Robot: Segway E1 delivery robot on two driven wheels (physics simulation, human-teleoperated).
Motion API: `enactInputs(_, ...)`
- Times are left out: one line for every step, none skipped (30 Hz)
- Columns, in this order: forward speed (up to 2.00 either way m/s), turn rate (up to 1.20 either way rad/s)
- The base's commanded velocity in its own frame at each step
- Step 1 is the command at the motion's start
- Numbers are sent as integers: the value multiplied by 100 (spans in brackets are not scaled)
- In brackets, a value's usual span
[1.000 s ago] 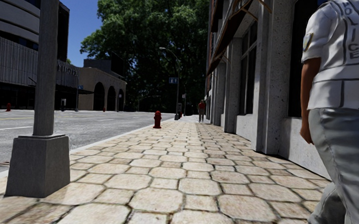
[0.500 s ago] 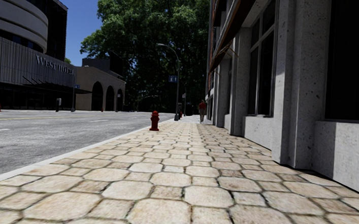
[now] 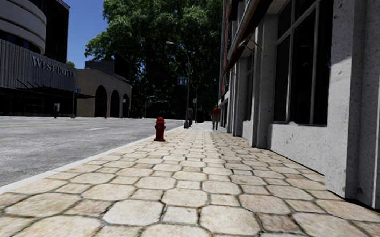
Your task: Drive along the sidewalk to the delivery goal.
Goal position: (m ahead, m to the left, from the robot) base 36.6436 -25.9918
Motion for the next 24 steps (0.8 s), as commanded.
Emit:
enactInputs(200,0)
enactInputs(200,0)
enactInputs(200,0)
enactInputs(200,0)
enactInputs(200,0)
enactInputs(200,0)
enactInputs(200,0)
enactInputs(200,0)
enactInputs(200,0)
enactInputs(200,0)
enactInputs(200,0)
enactInputs(200,-1)
enactInputs(200,-1)
enactInputs(200,-15)
enactInputs(200,-20)
enactInputs(200,-22)
enactInputs(200,-24)
enactInputs(200,-24)
enactInputs(200,-27)
enactInputs(200,-29)
enactInputs(200,-33)
enactInputs(200,-33)
enactInputs(200,-38)
enactInputs(200,-39)
